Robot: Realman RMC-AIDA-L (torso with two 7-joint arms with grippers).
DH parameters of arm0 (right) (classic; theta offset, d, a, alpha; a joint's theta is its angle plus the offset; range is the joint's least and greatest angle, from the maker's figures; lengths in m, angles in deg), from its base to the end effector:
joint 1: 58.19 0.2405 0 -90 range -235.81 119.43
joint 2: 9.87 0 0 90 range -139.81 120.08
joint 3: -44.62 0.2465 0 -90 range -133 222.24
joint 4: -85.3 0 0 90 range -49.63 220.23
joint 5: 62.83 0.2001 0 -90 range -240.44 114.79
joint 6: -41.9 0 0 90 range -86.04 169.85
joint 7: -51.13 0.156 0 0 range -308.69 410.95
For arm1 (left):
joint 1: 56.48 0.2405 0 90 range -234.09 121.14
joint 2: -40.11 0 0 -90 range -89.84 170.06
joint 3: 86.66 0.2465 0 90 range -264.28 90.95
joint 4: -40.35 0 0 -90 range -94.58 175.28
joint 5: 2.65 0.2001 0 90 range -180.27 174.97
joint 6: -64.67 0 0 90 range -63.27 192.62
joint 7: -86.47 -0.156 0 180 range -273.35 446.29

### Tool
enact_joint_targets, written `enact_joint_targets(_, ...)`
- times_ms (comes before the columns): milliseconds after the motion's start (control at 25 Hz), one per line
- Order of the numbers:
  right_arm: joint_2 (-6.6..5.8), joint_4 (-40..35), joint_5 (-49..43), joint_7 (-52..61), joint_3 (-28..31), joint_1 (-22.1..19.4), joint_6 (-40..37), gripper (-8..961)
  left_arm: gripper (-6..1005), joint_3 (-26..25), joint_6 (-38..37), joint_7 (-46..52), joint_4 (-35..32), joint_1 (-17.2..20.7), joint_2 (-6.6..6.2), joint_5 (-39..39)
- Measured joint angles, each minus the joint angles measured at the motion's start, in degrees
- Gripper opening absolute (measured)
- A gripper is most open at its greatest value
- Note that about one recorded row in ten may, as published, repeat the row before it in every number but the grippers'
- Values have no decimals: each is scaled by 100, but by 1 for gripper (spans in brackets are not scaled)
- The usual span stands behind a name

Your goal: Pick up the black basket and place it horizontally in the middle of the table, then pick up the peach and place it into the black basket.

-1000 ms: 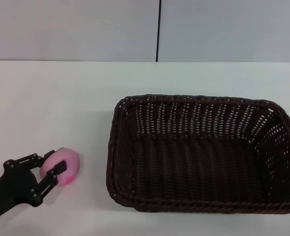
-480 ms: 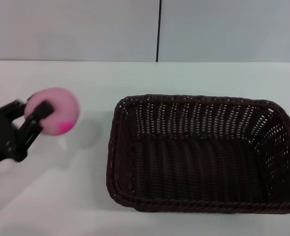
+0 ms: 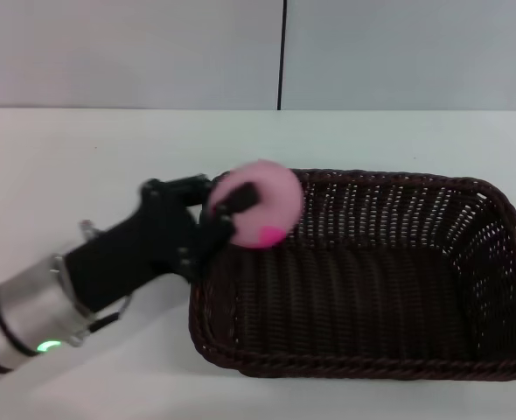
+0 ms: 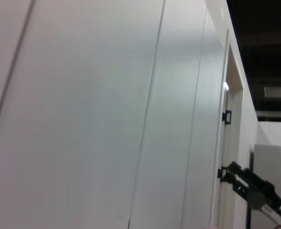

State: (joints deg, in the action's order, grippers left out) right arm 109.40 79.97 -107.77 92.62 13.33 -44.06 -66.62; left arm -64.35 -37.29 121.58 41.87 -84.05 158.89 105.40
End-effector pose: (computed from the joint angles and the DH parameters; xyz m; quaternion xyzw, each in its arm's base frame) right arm 0.3125 0.2341 0.0922 -0.5434 0.1607 0.5835 0.5818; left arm -0.2239 0.2462 -0.0485 -0.8412 -0.1266 -0.4923 0.1847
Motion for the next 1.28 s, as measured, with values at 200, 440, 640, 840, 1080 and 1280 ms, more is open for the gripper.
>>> enact_joint_targets(200,0,23,-4,5,0,-30,-2,607,156,-73,381,-492,565,-65,4,-11)
enact_joint_targets(440,-14,56,-6,5,28,-56,-2,607,263,-49,504,-585,661,-60,4,141)
enact_joint_targets(640,-19,68,-6,8,32,-85,-7,607,406,-60,452,-584,648,72,-23,198)
enact_joint_targets(840,-14,68,-6,-13,46,-184,-132,607,604,-403,108,-578,197,574,-66,142)
enact_joint_targets(1080,-8,234,29,-475,237,-276,-80,607,796,-2818,84,-1288,-161,1552,-41,128)
enact_joint_targets(1280,4,1110,34,-1337,1037,-246,32,607,844,-4241,449,-2142,268,1942,-21,128)
